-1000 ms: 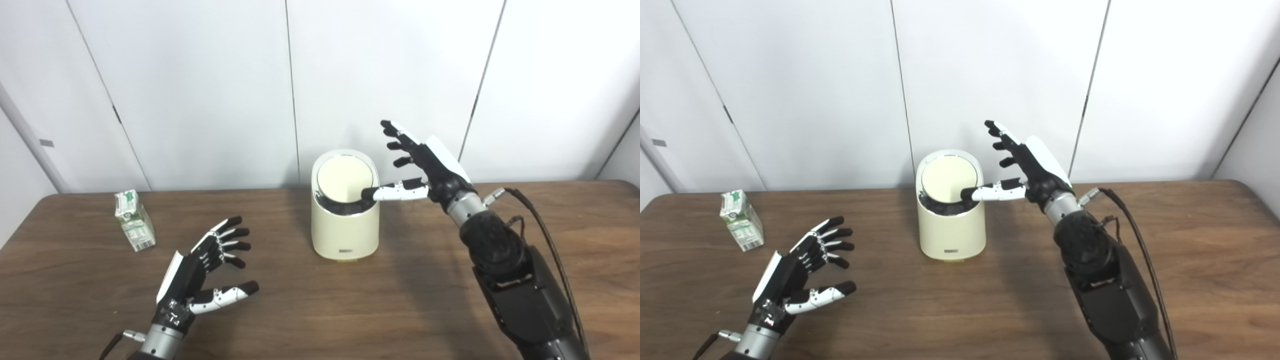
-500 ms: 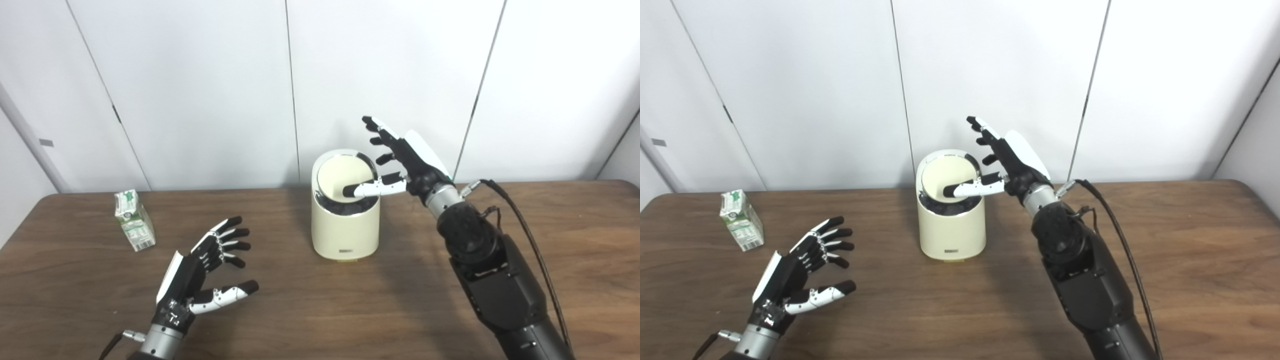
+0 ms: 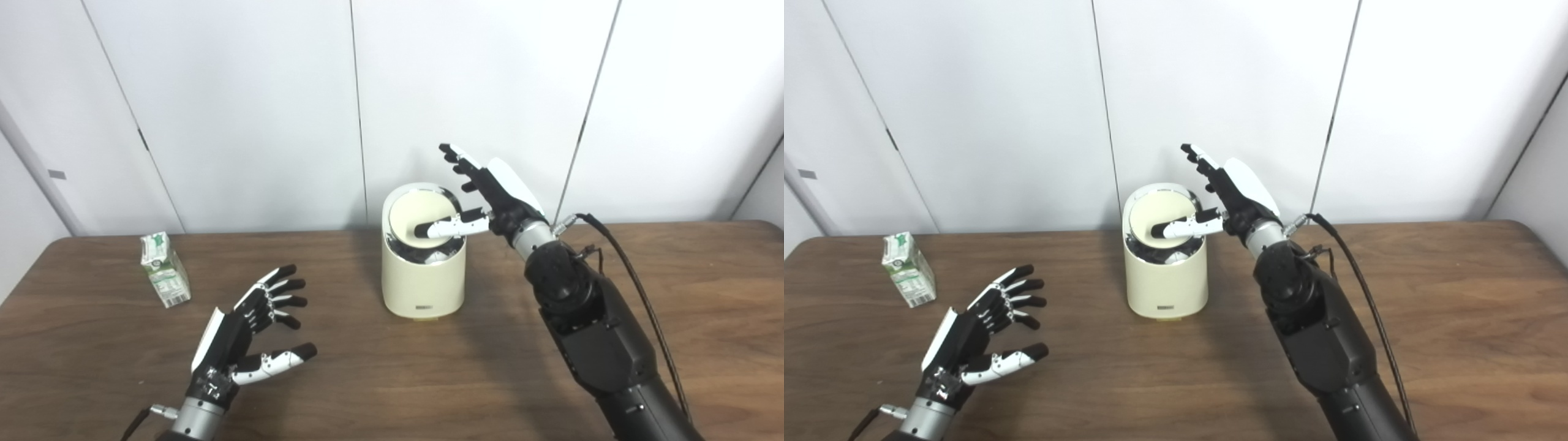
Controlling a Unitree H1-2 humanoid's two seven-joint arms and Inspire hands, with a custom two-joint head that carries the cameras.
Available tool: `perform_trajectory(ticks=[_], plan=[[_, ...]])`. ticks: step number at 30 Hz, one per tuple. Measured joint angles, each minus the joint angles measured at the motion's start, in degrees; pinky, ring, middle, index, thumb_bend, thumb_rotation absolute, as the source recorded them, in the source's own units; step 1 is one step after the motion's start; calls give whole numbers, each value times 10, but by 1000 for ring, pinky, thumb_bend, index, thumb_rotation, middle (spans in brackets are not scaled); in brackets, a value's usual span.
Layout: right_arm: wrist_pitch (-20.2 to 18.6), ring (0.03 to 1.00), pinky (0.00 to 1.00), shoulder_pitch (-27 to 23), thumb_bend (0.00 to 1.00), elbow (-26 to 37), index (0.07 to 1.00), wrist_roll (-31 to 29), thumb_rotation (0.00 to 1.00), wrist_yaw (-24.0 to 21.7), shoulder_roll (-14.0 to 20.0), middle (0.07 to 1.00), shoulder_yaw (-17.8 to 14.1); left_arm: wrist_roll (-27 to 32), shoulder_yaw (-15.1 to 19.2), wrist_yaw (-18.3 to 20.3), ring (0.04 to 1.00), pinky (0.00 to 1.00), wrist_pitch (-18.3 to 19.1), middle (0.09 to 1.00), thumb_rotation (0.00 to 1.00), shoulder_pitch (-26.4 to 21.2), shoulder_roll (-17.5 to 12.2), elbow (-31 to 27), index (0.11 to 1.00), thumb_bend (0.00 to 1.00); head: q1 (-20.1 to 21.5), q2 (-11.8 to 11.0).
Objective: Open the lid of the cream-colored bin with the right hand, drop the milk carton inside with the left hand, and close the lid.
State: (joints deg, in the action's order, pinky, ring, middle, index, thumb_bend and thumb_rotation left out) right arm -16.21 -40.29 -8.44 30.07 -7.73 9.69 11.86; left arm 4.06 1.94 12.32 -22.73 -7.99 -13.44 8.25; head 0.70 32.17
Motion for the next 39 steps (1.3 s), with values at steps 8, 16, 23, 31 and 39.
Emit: perform_trajectory(ticks=[8, 16, 23, 31, 39], plan=[[-11, 900, 746, -4, 762, 0, 966, -6, 327, -7, 7, 950, -1, 0, 0, 0, 730, 587, 0, 810, 189, 4, 0, -5, 902, 770, 0, 3], [-12, 882, 723, -4, 807, -2, 953, -5, 282, -8, 12, 935, 1, 0, 0, 0, 729, 582, 1, 815, 195, 5, 0, -6, 904, 774, 1, 5], [-11, 894, 749, -4, 879, -9, 940, 7, 239, -7, 21, 922, 14, 0, 0, -1, 725, 578, 1, 815, 208, 6, 0, -7, 904, 776, 0, 6], [-4, 901, 776, -7, 897, -17, 945, 7, 243, -1, 21, 926, 21, 0, 0, -1, 725, 578, 1, 814, 201, 7, 0, -8, 904, 770, -1, 7], [-2, 901, 774, -7, 872, -22, 947, 8, 264, 6, 21, 930, 24, 0, 0, -1, 739, 607, 3, 813, 204, 9, 0, -11, 906, 761, -1, 8]])
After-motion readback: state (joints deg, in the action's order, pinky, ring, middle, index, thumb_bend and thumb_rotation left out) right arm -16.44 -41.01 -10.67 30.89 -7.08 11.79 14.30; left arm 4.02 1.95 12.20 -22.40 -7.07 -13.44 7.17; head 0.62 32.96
